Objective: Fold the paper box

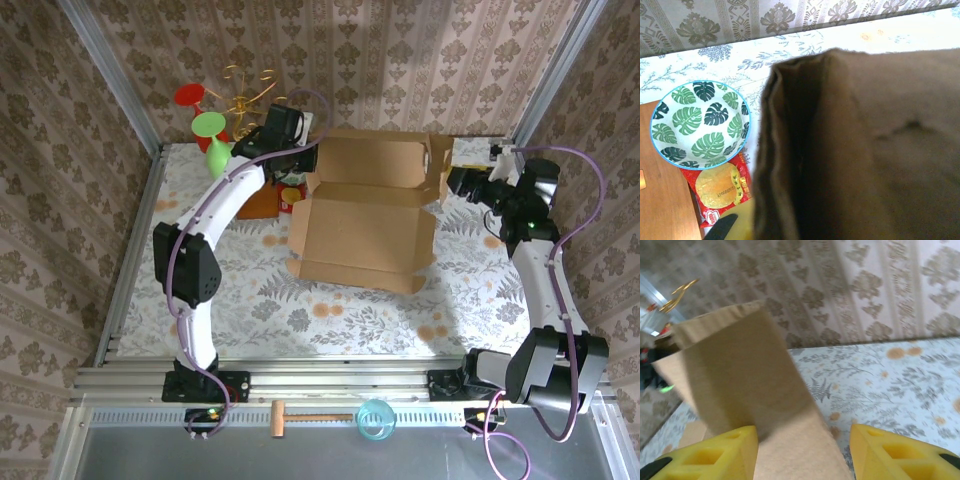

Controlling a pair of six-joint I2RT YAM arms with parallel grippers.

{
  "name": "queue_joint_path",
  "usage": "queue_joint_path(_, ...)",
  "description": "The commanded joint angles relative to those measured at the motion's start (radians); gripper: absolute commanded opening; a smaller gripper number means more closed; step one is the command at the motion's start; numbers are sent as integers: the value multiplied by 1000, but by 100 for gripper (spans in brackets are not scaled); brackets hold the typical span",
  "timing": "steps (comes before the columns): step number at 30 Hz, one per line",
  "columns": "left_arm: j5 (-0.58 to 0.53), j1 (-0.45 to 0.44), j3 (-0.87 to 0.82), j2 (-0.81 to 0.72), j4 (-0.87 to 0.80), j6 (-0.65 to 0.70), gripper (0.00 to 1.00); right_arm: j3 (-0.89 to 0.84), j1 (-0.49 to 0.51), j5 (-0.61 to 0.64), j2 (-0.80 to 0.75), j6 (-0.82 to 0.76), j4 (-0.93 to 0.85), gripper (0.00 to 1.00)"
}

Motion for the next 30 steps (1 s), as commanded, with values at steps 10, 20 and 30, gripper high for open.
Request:
queue_joint_path(10,89,22,58,27,-27,68,0,96,-10,-166,101,-264,-67,41)
queue_joint_path(20,99,30,77,40,-32,69,0,146,11,-225,161,-299,-77,47)
queue_joint_path(30,129,43,103,52,-71,87,0,190,-14,-289,190,-166,23,57)
